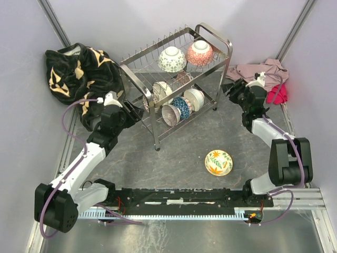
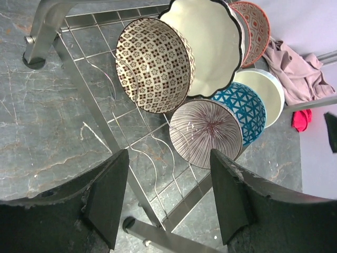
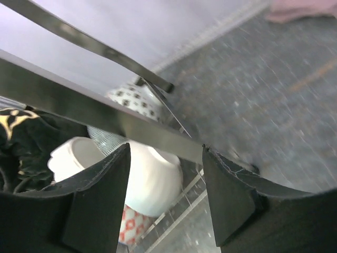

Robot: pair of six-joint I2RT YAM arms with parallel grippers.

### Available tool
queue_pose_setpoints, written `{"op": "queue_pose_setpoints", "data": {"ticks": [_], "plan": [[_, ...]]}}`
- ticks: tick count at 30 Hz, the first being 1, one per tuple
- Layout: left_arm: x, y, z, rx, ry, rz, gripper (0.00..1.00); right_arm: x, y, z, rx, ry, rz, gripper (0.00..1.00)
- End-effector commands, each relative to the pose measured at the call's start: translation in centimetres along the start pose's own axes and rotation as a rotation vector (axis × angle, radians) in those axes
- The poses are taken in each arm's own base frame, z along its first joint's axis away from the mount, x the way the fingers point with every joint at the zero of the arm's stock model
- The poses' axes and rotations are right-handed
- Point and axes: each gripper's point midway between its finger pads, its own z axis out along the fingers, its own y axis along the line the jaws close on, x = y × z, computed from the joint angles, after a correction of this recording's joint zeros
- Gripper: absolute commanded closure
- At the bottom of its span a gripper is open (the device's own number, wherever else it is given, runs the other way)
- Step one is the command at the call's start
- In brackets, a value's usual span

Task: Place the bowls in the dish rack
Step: Adjust the dish rack at the center of the board.

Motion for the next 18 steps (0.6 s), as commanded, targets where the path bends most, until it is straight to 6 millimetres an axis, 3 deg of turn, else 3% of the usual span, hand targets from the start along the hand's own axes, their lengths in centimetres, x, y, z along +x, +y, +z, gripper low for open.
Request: {"op": "queue_pose_setpoints", "data": {"ticks": [1, 12, 18], "plan": [[-0.5, -1.3, -1.7, 0.064, -0.005, 0.013, 0.30, -6.2, 7.3, 1.0, -0.265, -0.166, -0.092, 0.35], [0.1, -1.0, -2.9, 0.072, 0.017, 0.032, 0.30, -5.9, 8.0, 4.5, -0.263, -0.144, -0.286, 0.36], [-0.1, -1.0, -3.0, 0.064, 0.015, 0.044, 0.30, -4.9, 7.3, 5.2, -0.161, -0.183, -0.370, 0.56]]}}
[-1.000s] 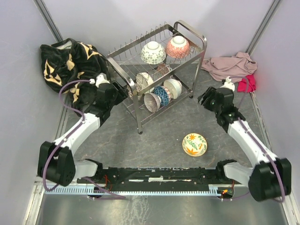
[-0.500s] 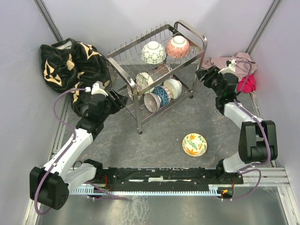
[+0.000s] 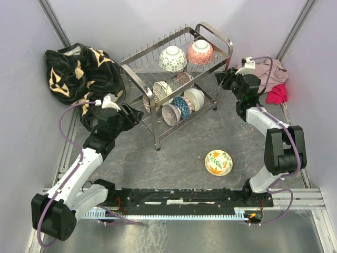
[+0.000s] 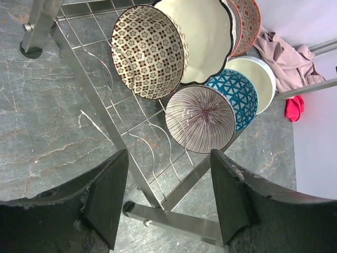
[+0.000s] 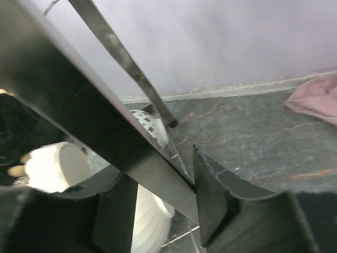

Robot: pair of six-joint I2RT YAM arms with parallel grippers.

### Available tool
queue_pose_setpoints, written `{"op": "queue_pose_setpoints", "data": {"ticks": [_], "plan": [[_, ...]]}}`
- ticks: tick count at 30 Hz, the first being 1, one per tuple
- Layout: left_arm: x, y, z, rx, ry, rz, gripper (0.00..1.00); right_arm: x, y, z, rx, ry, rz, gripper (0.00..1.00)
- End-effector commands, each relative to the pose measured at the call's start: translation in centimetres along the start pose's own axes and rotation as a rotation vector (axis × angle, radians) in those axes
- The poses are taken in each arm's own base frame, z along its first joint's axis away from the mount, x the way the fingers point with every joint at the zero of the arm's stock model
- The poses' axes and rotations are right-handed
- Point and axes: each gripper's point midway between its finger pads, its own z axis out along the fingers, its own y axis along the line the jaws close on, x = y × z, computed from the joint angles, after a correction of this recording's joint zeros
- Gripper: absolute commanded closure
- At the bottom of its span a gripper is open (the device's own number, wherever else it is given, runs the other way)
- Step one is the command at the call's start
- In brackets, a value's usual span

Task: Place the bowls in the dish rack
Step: Adjust the dish rack at the center of the board.

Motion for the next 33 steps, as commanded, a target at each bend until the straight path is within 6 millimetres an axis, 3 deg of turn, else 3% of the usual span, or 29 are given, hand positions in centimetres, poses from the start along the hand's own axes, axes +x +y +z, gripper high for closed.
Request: {"op": "queue_pose_setpoints", "data": {"ticks": [1, 4, 5, 9, 15, 25, 33], "plan": [[-0.7, -0.7, -0.5, 0.027, -0.013, 0.045, 0.30, -1.9, -0.1, 0.6, 0.095, -0.094, -0.095, 0.64], [-0.7, -0.8, -0.6, 0.030, -0.011, 0.045, 0.30, -1.8, -0.5, -0.2, 0.146, -0.096, -0.129, 0.95], [-0.7, -0.9, -0.6, 0.033, -0.010, 0.046, 0.30, -1.8, -0.6, -0.5, 0.165, -0.096, -0.140, 0.98], [-0.7, -1.0, -1.3, 0.041, -0.008, 0.052, 0.30, -2.0, -0.8, -2.4, 0.219, -0.093, -0.174, 0.99], [-0.7, -1.3, -3.0, 0.056, -0.014, 0.057, 0.30, -2.4, -1.8, -7.2, 0.330, -0.105, -0.178, 1.00], [-0.8, -2.0, -6.1, 0.099, -0.014, 0.059, 0.30, -1.3, -5.0, -15.1, 0.578, -0.073, -0.158, 1.00], [-0.6, -2.6, -9.4, 0.145, -0.010, 0.075, 0.30, -2.2, -6.8, -20.6, 0.761, -0.114, -0.127, 1.00]]}}
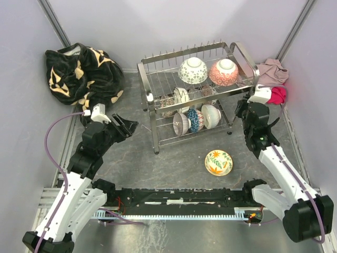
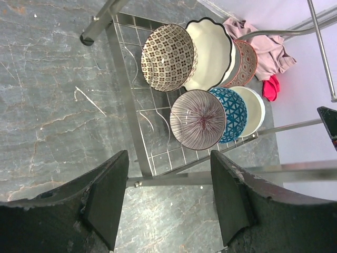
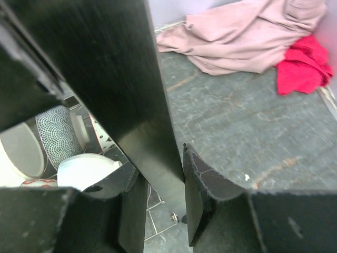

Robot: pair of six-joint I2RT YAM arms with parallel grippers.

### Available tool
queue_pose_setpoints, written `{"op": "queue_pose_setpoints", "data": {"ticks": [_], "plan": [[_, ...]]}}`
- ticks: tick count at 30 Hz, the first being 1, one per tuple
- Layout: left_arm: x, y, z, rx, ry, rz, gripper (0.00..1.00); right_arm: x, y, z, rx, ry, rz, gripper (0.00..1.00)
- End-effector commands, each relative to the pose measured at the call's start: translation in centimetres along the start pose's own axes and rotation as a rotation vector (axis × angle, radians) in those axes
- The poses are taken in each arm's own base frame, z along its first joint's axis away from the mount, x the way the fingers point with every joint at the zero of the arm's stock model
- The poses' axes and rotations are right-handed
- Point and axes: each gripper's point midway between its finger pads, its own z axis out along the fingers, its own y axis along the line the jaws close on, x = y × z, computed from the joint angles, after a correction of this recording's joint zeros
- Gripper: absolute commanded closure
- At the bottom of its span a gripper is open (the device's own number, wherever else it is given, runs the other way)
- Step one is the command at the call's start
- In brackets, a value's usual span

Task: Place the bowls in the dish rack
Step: Adjust the dish rack at the center of the board.

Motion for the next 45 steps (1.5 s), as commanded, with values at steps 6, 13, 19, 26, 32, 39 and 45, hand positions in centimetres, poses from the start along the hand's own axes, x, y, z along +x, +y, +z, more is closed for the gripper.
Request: {"op": "queue_pose_setpoints", "data": {"ticks": [6, 13, 19, 26, 32, 39, 45], "plan": [[0.8, -2.9, -2.9, 0.143, 0.069, 0.021, 0.31, -0.1, -6.4, -3.0, 0.335, -0.022, 0.186, 1.00], [2.0, -4.7, -4.6, 0.237, 0.164, 0.049, 0.32, -0.2, -5.5, -2.5, 0.298, -0.008, 0.206, 1.00], [5.5, -5.9, -6.4, 0.340, 0.358, 0.064, 0.30, 0.1, -4.8, -1.9, 0.276, 0.014, 0.216, 0.99], [9.0, -6.3, -6.1, 0.436, 0.489, 0.032, 0.28, 0.7, -4.2, -1.2, 0.259, 0.037, 0.232, 0.99], [10.2, -7.4, -5.3, 0.446, 0.506, 0.011, 0.30, 0.9, -3.9, -0.9, 0.253, 0.043, 0.245, 0.99], [10.6, -7.7, -2.1, 0.399, 0.423, -0.049, 0.40, 1.3, -3.7, -0.8, 0.242, 0.052, 0.256, 0.99], [10.1, -7.1, 1.4, 0.330, 0.351, -0.057, 0.46, 1.7, -3.6, -0.7, 0.236, 0.058, 0.253, 0.98]]}}
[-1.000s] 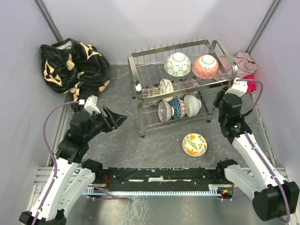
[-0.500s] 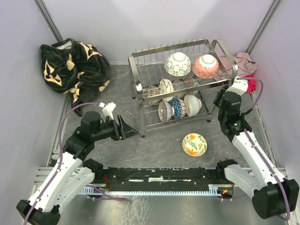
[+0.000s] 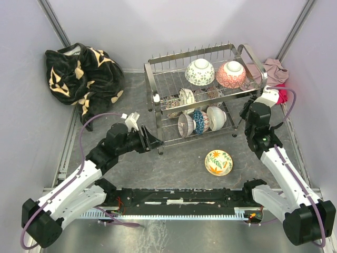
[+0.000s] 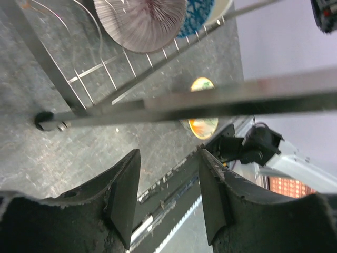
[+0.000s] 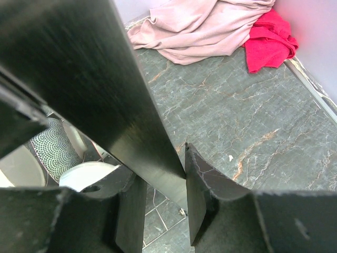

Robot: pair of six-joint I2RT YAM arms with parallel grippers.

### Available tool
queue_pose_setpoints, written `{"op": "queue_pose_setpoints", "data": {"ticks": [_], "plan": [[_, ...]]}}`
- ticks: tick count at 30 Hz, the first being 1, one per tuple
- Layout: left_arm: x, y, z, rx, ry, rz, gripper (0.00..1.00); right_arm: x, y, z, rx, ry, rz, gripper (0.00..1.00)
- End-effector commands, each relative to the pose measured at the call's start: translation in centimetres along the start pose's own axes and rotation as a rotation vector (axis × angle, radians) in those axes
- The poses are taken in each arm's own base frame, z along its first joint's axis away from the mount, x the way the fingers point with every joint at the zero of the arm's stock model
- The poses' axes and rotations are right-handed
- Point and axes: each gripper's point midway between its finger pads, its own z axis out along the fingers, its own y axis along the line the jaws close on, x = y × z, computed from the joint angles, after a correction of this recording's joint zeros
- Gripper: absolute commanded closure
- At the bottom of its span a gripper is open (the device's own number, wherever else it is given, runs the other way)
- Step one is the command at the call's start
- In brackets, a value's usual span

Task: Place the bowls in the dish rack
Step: Adjust the dish rack at the center of the board.

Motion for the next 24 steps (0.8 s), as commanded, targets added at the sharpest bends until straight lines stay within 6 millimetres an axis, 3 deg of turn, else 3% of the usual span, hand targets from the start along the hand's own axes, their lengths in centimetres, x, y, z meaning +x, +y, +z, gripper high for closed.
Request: {"op": "queue_pose_setpoints", "data": {"ticks": [1, 15, 24], "plan": [[-3.7, -0.7, 1.7, 0.008, -0.148, -0.007, 0.46, 1.3, -0.2, 0.9, 0.041, 0.037, 0.168, 0.98], [-7.6, 2.8, 6.8, -0.172, -0.199, 0.081, 0.47, 2.7, 0.0, 1.0, 0.018, 0.080, 0.133, 0.98], [-11.3, 4.1, 8.5, -0.230, -0.215, 0.136, 0.47, 3.4, 1.0, 2.0, -0.032, 0.104, 0.127, 0.96]]}}
